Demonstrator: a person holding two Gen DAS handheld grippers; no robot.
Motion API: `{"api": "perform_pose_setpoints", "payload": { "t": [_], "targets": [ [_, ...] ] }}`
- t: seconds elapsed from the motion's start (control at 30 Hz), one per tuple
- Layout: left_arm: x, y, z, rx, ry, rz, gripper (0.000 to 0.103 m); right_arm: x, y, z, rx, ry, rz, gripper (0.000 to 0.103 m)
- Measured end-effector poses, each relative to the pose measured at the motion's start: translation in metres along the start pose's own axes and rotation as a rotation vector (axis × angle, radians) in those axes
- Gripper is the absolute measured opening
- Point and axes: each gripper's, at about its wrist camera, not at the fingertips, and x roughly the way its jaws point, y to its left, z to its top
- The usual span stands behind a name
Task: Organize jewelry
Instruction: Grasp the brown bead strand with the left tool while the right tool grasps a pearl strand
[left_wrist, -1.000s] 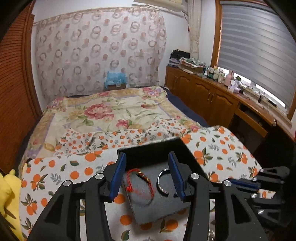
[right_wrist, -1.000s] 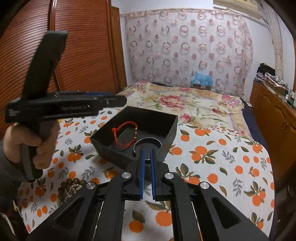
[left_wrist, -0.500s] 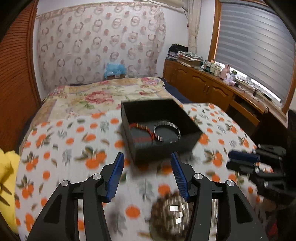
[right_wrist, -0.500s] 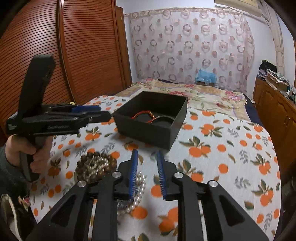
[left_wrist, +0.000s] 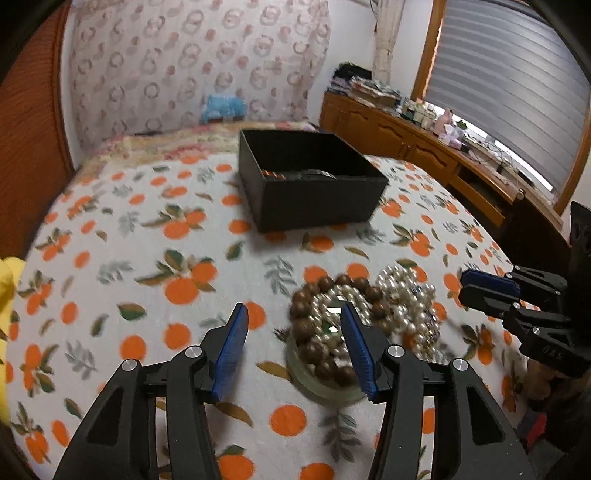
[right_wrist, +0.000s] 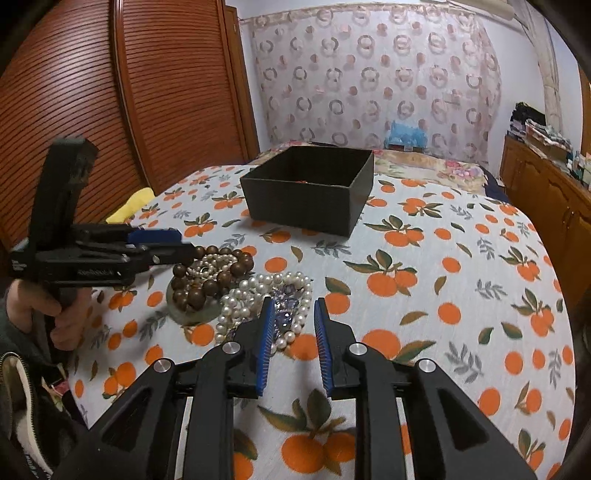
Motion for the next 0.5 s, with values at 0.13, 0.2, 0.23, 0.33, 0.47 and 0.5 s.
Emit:
{"api": "perform_pose_setpoints", "payload": {
  "t": [0.13, 0.2, 0.23, 0.33, 0.47, 0.5],
  "targets": [
    [0.006, -0.005, 0.000, 0.000, 0.015, -0.007, 0.041, 0.001, 0.009, -0.003, -0.034, 0.008, -0.018, 0.024],
    [0.009, -0.006, 0.000, 0.001, 0.018, -0.004, 0.040, 0.003, 0.012, -0.005, -0.041, 0.016, -0.014, 0.024],
    [0.010, -0.006, 0.000, 0.000, 0.019, -0.003, 0.037, 0.004, 0.012, -0.006, -0.040, 0.020, -0.010, 0.024],
    [0.008, -0.006, 0.000, 0.002, 0.015, 0.003, 0.015, 0.008, 0.014, -0.007, -0.038, 0.032, -0.002, 0.024],
    [-0.002, -0.009, 0.002, 0.015, -0.021, 0.008, 0.012, 0.012, 0.014, -0.003, -0.040, 0.053, 0.018, 0.024],
    [-0.005, -0.010, 0.002, 0.018, -0.032, 0.012, 0.012, 0.013, 0.015, -0.001, -0.044, 0.055, 0.020, 0.024]
  ]
}}
